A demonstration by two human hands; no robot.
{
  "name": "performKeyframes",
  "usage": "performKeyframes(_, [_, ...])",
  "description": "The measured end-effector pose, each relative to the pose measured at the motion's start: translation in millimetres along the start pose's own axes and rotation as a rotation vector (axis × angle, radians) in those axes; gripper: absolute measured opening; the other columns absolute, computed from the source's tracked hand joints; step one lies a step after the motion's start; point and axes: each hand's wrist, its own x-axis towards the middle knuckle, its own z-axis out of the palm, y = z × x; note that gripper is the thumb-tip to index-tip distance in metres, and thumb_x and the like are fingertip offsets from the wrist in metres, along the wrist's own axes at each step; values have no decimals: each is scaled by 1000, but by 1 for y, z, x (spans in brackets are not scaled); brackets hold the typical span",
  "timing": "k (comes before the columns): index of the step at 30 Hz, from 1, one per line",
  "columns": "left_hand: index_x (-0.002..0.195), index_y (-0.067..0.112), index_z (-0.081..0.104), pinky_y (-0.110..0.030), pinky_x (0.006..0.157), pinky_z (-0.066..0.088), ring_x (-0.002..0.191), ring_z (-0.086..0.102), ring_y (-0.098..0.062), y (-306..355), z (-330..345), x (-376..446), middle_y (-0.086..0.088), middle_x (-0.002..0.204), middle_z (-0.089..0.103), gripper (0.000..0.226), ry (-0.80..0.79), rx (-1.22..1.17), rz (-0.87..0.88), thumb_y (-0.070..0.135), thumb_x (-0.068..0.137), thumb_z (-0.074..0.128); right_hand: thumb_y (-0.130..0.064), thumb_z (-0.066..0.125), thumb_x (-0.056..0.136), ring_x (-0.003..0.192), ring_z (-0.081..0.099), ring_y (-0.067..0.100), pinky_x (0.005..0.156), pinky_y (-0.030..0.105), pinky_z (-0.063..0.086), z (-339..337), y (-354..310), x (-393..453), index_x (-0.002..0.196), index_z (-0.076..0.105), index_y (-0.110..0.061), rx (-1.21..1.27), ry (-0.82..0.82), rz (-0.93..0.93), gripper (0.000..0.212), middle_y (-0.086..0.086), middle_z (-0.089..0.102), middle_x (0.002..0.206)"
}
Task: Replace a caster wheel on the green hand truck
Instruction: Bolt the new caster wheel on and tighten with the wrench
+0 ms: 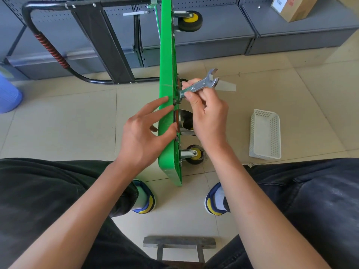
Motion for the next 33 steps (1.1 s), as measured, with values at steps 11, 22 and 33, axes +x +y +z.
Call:
performKeyframes(11, [127,21,71,-24,78,57,114,61,2,-1,0,0,13,142,58,42,-1,10,5,36,88,67,-19,62,102,68,68,25,59,43,55,2,2,-22,121,69,-5,-103,-21,-38,25,7,76,95])
performKeyframes(22, [127,21,70,-20,77,56,118,60,4,0,0,0,10,141,59,41,11,-14,8,30,87,69,-10,68,95,102,69,2,87,8,51,2,1,-33,119,66,7,-72,-53,-90,29,11,75,118])
performKeyframes(33, [129,19,69,-27,81,59,119,59,4,2,-1,0,12,143,57,46,2,7,-18,36,87,67,-13,57,99,124,66,19,100,26,55,-1,4,-49,119,60,11,-23,-119,-81,31,16,65,137])
